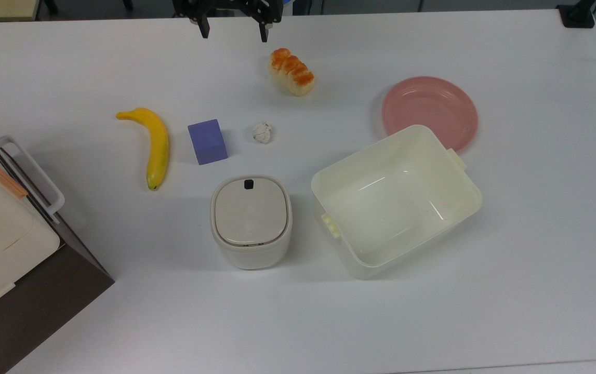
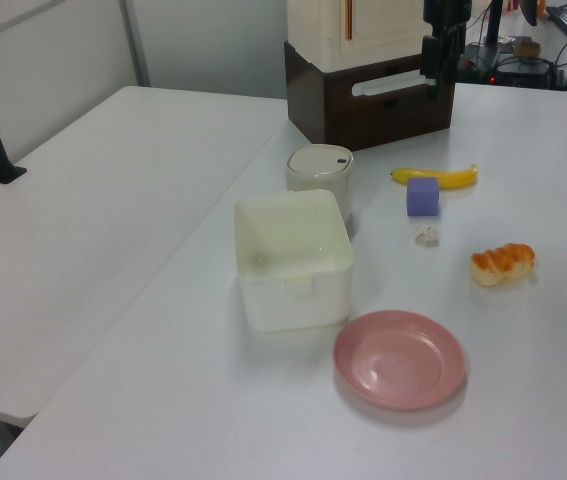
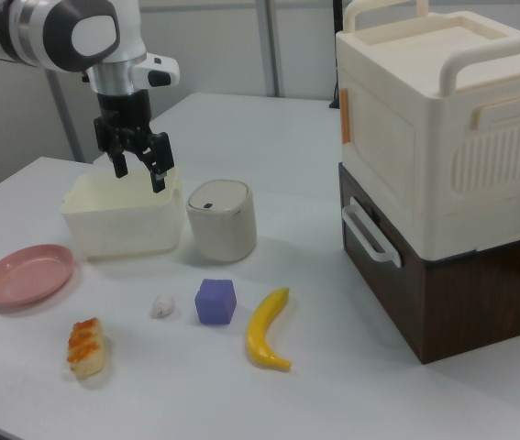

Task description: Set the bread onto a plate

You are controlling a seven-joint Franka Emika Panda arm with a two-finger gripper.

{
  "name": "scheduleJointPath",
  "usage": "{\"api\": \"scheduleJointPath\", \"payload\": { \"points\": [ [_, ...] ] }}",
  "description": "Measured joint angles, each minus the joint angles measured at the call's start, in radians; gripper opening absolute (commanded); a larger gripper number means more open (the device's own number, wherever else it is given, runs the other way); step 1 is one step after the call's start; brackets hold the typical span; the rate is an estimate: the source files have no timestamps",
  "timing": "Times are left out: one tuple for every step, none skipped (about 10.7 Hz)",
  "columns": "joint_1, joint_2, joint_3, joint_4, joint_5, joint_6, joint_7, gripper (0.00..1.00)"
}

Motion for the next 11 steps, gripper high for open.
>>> {"api": "scheduleJointPath", "payload": {
  "points": [
    [0.0, 0.0, 0.0, 0.0, 0.0, 0.0, 0.0, 0.94],
    [0.0, 0.0, 0.0, 0.0, 0.0, 0.0, -0.001, 0.92],
    [0.001, 0.0, 0.0, 0.0, 0.0, 0.0, -0.001, 0.92],
    [0.003, 0.0, 0.001, -0.001, 0.0, 0.0, -0.001, 0.92],
    [0.005, 0.001, 0.001, -0.002, 0.0, 0.0, -0.001, 0.92],
    [0.005, 0.001, 0.001, -0.002, 0.0, 0.0, -0.001, 0.89],
    [0.005, 0.001, 0.001, -0.002, 0.0, 0.0, -0.001, 0.84],
    [0.005, 0.001, 0.001, -0.002, 0.0, 0.0, -0.002, 0.82],
    [0.005, 0.001, 0.001, -0.002, 0.0, 0.0, -0.01, 0.82],
    [0.005, 0.001, 0.001, -0.002, 0.0, 0.0, -0.02, 0.79],
    [0.005, 0.001, 0.001, -0.002, 0.0, 0.0, -0.023, 0.75]
  ]
}}
